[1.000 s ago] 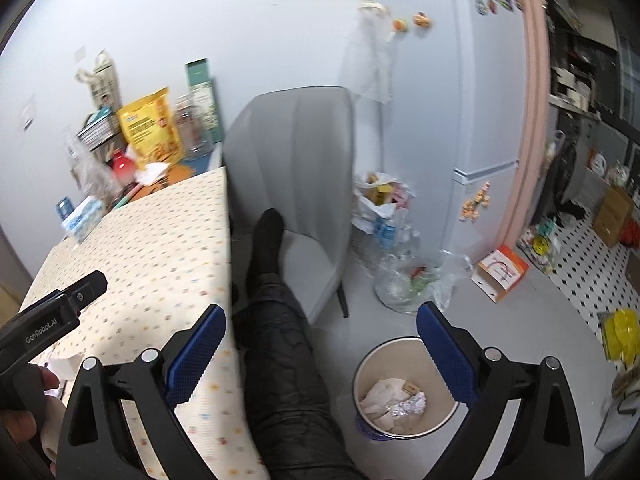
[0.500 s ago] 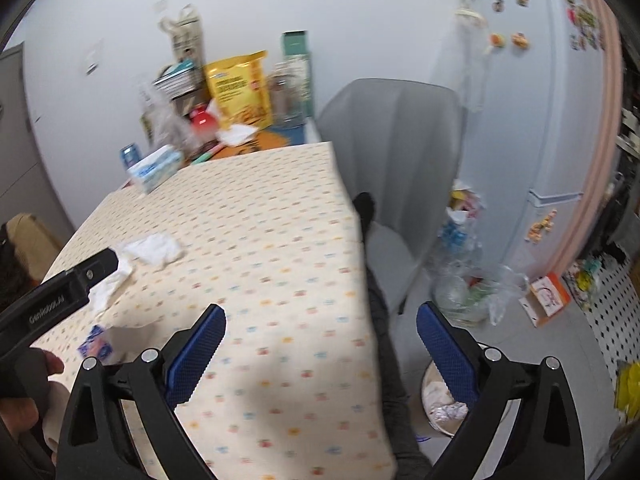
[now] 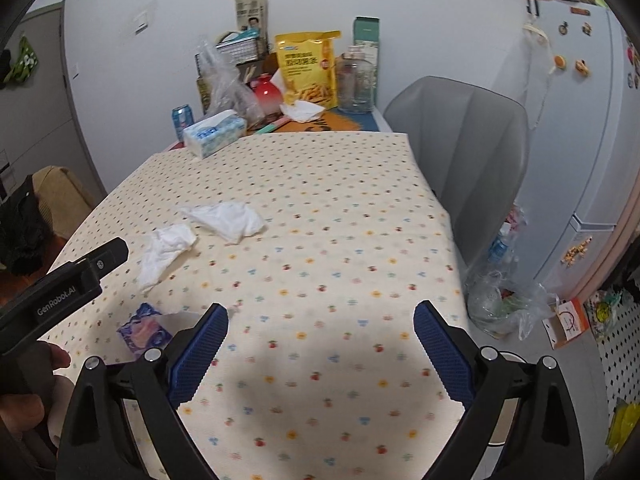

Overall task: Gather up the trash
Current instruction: 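Grasp the small white paper scrap beside the tissue pack with the right tool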

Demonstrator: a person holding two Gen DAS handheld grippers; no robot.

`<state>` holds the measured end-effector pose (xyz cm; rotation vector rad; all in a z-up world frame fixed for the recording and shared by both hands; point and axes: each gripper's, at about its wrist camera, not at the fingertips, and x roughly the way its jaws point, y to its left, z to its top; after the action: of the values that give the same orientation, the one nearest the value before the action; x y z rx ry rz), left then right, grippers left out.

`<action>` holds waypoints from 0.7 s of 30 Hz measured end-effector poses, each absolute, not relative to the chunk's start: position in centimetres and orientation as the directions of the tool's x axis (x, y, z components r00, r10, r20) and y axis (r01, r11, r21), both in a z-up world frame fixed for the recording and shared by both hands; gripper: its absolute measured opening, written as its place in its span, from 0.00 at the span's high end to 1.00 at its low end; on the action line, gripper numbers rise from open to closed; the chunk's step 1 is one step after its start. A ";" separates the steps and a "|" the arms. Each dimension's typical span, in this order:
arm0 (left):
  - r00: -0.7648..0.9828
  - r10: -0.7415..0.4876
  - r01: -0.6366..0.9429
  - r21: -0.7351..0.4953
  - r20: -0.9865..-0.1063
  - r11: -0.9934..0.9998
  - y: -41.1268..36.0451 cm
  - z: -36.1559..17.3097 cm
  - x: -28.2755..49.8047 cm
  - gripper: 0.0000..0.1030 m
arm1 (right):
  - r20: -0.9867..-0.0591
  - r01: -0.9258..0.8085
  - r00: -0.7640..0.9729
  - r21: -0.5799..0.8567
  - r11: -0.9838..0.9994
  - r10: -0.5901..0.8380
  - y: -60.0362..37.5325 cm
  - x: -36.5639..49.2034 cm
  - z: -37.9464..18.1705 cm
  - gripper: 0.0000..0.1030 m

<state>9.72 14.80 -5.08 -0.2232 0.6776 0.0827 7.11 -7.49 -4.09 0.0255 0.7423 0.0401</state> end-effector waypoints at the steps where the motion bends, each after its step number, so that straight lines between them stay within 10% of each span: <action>1: 0.775 0.008 -0.156 -0.180 -0.631 0.971 15.3 -5.2 9.6 0.06 | -0.677 -0.036 0.734 0.037 0.999 0.051 -6.9 7.2 -4.1 0.11; 21: 0.724 0.101 -0.255 -0.129 -0.683 0.958 21.0 -7.9 9.5 0.06 | -0.775 -0.155 0.610 0.091 0.984 0.168 0.3 11.0 -9.8 0.39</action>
<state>9.48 20.97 -7.93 -0.2203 0.7373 0.1981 11.02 0.27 -9.82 0.0151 0.8958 0.1862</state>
